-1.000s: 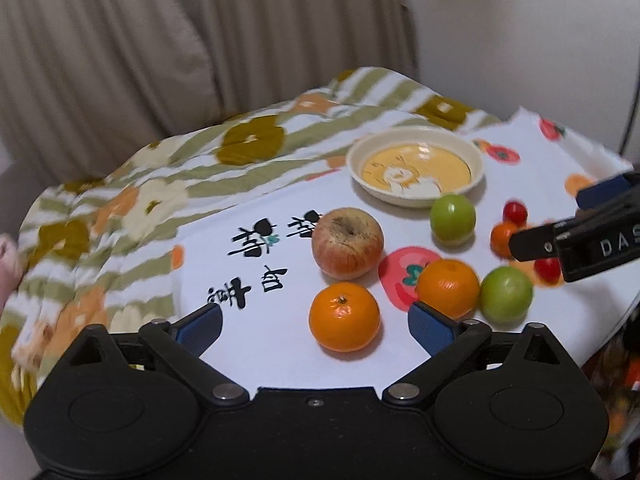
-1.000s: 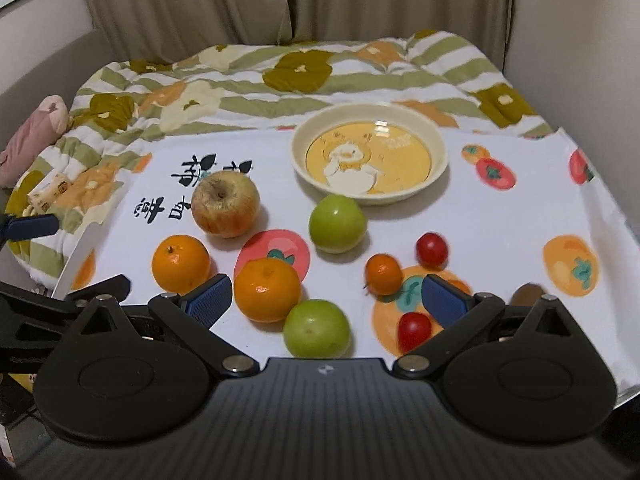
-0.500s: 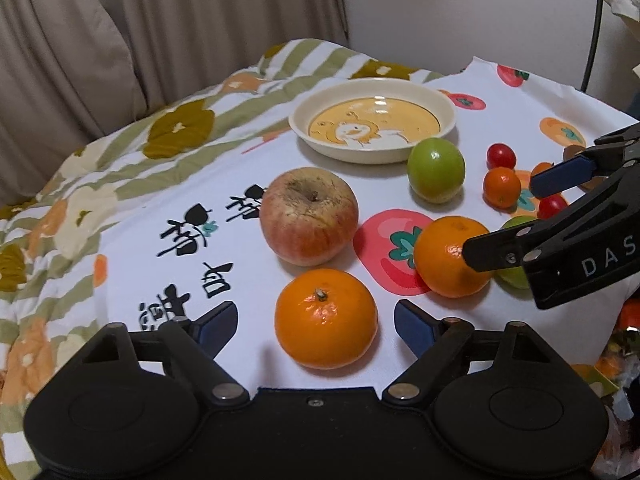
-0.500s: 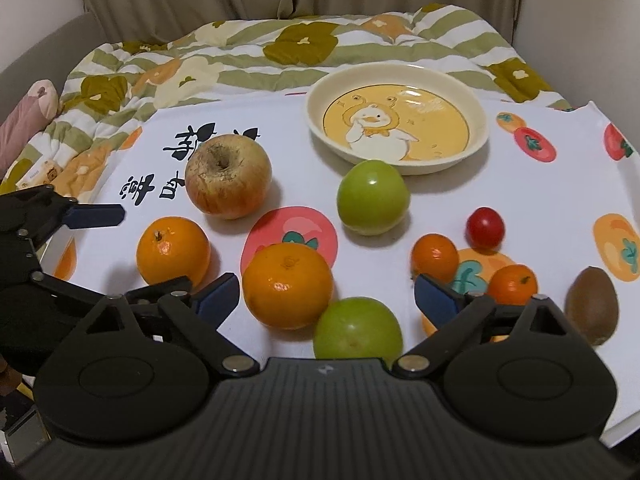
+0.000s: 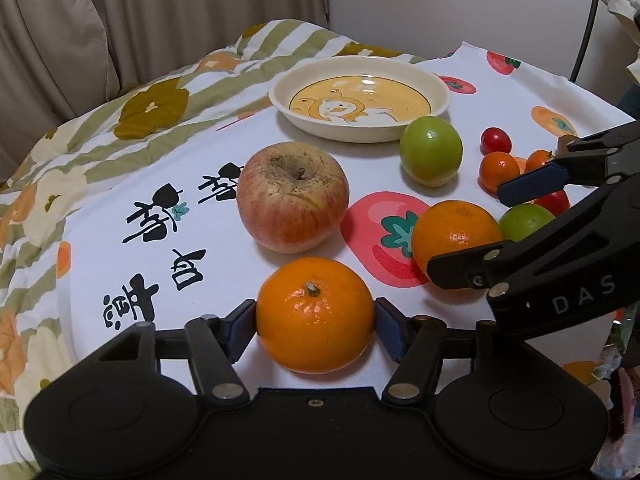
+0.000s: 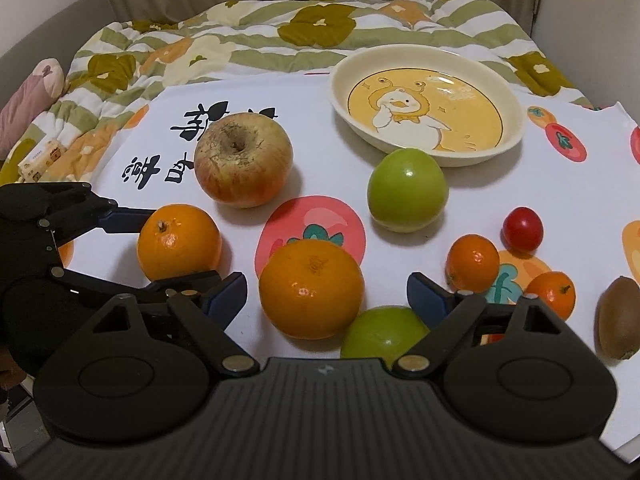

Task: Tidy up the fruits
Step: 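Grasp a mandarin orange with the left gripper while the right gripper grasps another mandarin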

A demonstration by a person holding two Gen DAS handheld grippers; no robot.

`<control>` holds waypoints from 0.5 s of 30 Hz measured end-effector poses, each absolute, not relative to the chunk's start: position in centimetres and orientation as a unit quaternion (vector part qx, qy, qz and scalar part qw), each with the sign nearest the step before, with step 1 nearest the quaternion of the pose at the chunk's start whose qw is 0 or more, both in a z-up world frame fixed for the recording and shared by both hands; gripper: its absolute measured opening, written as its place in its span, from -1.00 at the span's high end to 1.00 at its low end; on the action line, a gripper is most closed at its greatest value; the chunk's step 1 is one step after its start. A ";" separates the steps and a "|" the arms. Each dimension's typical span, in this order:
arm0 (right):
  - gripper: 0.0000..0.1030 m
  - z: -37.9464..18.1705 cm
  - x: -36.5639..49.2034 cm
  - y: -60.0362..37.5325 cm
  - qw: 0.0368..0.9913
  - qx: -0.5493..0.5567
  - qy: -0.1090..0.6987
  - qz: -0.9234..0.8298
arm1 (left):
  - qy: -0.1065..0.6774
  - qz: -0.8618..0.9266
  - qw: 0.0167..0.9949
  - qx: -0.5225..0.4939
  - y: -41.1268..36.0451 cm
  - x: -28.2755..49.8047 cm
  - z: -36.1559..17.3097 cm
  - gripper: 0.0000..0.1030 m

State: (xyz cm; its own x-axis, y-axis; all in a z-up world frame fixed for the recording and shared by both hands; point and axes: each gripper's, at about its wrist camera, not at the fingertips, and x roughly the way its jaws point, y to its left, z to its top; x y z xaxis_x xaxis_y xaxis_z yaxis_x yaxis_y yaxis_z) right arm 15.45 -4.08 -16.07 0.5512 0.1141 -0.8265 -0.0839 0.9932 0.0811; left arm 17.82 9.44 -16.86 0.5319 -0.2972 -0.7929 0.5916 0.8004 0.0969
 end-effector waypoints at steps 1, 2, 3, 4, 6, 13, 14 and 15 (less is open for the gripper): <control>-0.99 -16.2 15.5 -4.0 0.880 0.014 0.471 0.057 | 0.409 -0.260 0.857 0.177 9.5 17.8 -16.8 -0.30; -0.99 -16.2 15.6 -4.0 0.880 0.013 0.471 0.057 | 0.409 -0.261 0.857 0.174 9.6 17.8 -16.8 -0.30; -0.98 -16.3 15.6 -3.9 0.880 0.011 0.472 0.058 | 0.410 -0.262 0.857 0.172 9.8 17.8 -16.8 -0.29; -0.94 -16.3 15.7 -3.8 0.879 0.009 0.473 0.059 | 0.409 -0.262 0.857 0.171 9.8 17.8 -16.8 -0.29; -0.89 -16.4 15.9 -3.7 0.878 0.002 0.474 0.062 | 0.408 -0.260 0.857 0.174 9.8 17.7 -16.8 -0.29; -0.80 -16.8 16.3 -3.1 0.876 -0.010 0.478 0.070 | 0.412 -0.244 0.861 0.170 10.8 17.2 -16.7 -0.29; -0.79 -16.9 16.4 -3.0 0.875 -0.011 0.478 0.071 | 0.413 -0.242 0.862 0.168 11.0 17.1 -16.7 -0.29; -0.79 -16.9 16.4 -2.9 0.875 -0.013 0.478 0.071 | 0.413 -0.239 0.863 0.166 11.2 17.0 -16.7 -0.29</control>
